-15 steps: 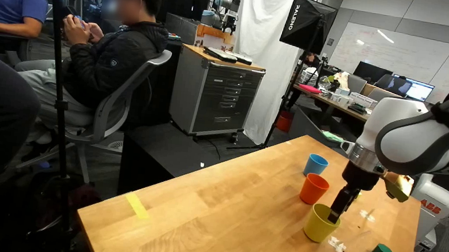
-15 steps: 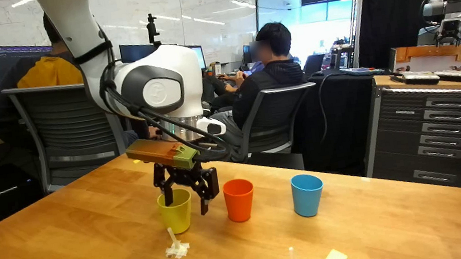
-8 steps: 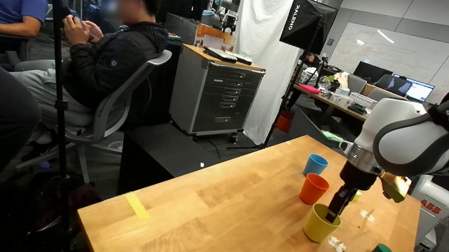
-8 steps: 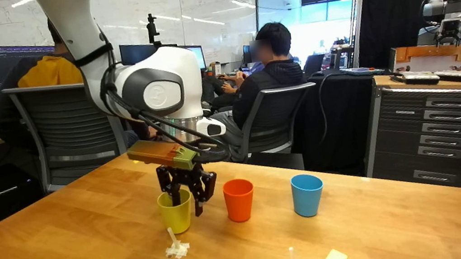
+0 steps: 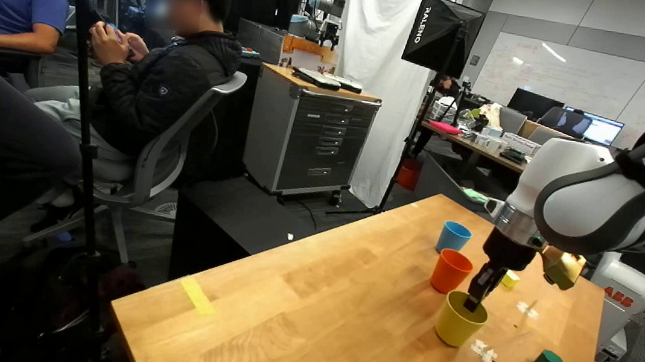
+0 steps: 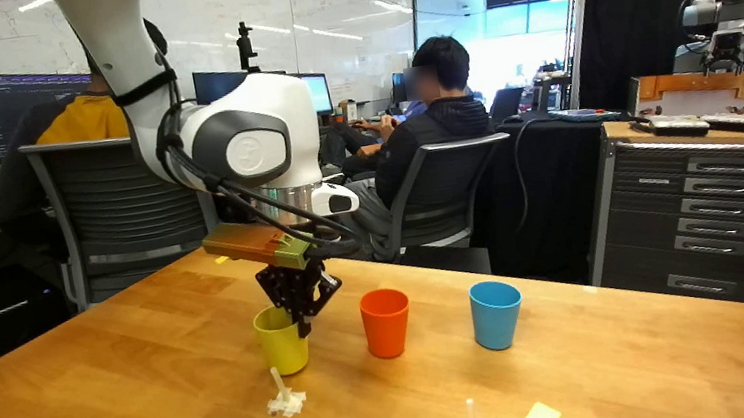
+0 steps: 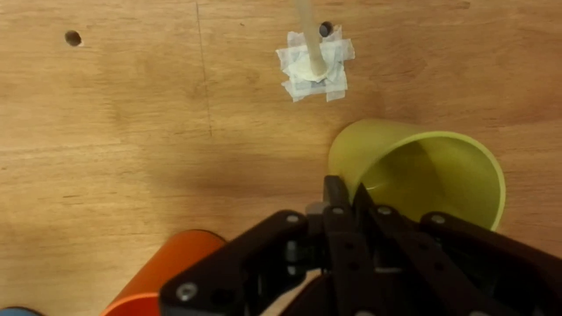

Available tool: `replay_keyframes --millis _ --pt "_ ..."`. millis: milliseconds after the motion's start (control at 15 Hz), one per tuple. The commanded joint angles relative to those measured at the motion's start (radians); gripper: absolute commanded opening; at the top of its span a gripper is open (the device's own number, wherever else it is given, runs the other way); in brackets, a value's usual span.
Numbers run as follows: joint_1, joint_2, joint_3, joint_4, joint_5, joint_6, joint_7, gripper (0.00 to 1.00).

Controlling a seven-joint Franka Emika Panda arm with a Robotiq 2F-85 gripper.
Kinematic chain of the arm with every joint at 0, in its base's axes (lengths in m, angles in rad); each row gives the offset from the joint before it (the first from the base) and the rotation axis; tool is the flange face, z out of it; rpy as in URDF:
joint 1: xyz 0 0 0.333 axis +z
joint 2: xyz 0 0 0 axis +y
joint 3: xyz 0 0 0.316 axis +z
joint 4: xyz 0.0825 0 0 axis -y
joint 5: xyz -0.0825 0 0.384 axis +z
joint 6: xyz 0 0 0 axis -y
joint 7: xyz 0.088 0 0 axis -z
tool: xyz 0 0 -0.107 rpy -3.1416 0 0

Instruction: Stack up the cups

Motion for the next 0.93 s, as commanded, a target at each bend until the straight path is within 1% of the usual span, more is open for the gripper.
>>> replay_keyframes --millis 0,133,267,400,600,733,867 --pt "-0.004 -0.011 0.007 -0.019 -0.007 0.049 0.028 0.05" --pt "-0.028 -0.030 0.024 -0.020 0.011 0.010 0.013 0.05" --pt "-0.078 -0.061 0.061 -0.023 0.054 -0.019 -0.024 0.04" --pt "-0.150 -0.099 0.113 -0.025 0.128 -0.049 -0.069 0.03" --pt "-0.261 -0.161 0.182 -0.007 0.283 -0.119 -0.159 0.02" --pt "-0.308 -0.202 0.188 0.019 0.388 -0.181 -0.215 0.01" --pt "-0.324 -0.236 0.155 0.052 0.471 -0.240 -0.246 0.01"
